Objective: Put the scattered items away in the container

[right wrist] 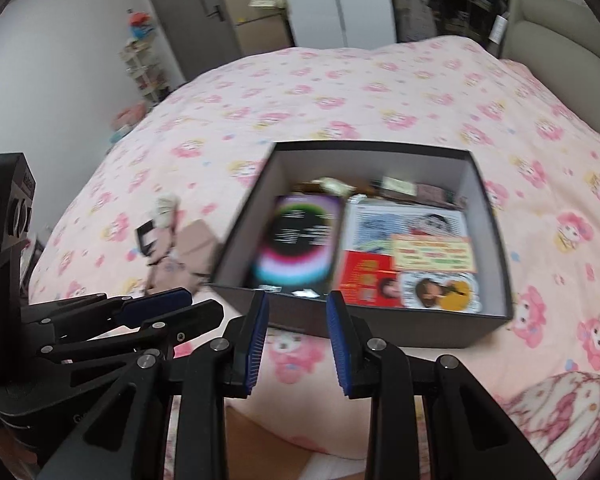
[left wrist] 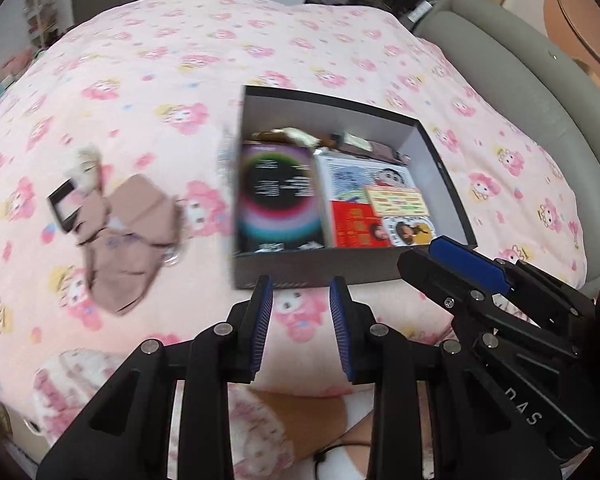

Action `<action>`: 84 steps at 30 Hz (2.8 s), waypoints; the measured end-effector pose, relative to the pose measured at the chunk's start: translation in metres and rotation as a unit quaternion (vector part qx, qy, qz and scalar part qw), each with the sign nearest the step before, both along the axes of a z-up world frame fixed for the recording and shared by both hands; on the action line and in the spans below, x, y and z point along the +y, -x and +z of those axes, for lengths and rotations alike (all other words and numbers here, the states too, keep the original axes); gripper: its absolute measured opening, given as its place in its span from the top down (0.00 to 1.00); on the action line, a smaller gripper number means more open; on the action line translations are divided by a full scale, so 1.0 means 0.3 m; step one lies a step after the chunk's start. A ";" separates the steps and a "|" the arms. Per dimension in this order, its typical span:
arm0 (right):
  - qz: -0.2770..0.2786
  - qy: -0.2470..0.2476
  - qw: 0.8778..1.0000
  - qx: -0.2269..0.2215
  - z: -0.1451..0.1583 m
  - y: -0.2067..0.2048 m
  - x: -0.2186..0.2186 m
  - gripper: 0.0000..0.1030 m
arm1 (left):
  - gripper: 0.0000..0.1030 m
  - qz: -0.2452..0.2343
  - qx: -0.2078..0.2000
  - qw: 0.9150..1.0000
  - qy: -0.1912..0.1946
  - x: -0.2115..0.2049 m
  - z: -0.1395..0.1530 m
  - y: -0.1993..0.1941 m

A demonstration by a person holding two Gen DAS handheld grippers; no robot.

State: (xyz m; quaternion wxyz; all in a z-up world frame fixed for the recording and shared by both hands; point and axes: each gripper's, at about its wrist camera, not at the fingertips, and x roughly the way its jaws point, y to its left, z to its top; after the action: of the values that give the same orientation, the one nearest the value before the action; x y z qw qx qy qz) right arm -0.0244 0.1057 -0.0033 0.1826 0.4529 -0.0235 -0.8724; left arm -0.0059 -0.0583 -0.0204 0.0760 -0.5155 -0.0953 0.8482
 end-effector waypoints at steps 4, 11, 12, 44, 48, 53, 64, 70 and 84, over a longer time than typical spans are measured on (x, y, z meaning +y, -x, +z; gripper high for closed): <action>0.031 -0.001 1.000 0.001 0.011 -0.030 -0.112 0.74 | 0.72 0.031 0.003 1.000 0.004 -0.099 0.000 -0.044; 0.091 -0.014 0.996 -0.008 -0.006 -0.048 -0.325 0.74 | 0.72 0.093 -0.008 0.995 -0.019 -0.312 -0.052 -0.119; 0.100 -0.015 0.995 -0.010 -0.012 -0.050 -0.357 0.74 | 0.72 0.099 -0.010 0.995 -0.021 -0.332 -0.062 -0.123; 0.145 -0.048 0.963 -0.222 -0.568 0.218 -0.764 0.65 | 0.48 0.148 -0.159 0.969 -0.118 -0.760 -0.504 0.204; 0.139 -0.038 0.965 -0.221 -0.577 0.222 -0.773 0.65 | 0.45 0.160 -0.187 0.964 -0.096 -0.783 -0.555 0.265; 0.138 0.001 0.967 -0.215 -0.576 0.230 -0.753 0.64 | 0.93 0.120 -0.194 0.968 -0.101 -0.746 -0.572 0.278; 0.168 0.057 0.966 -0.187 -0.482 0.122 -0.599 0.64 | 0.96 0.056 -0.120 0.980 -0.148 -0.493 -0.409 0.077; 0.137 0.036 0.974 -0.177 -0.462 0.034 -0.426 0.64 | 0.96 -0.011 -0.119 0.974 -0.190 -0.263 -0.410 0.030; 0.070 0.069 0.977 -0.190 -0.515 0.055 -0.265 0.50 | 0.60 0.099 -0.093 0.984 -0.113 -0.386 -0.412 0.049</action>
State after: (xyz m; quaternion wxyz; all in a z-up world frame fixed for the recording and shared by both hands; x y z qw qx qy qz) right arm -0.0408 0.0261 -0.1579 0.2661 0.5971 -0.0867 -0.7517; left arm -0.0206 -0.1740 -0.1439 0.0398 -0.5682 -0.2476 0.7837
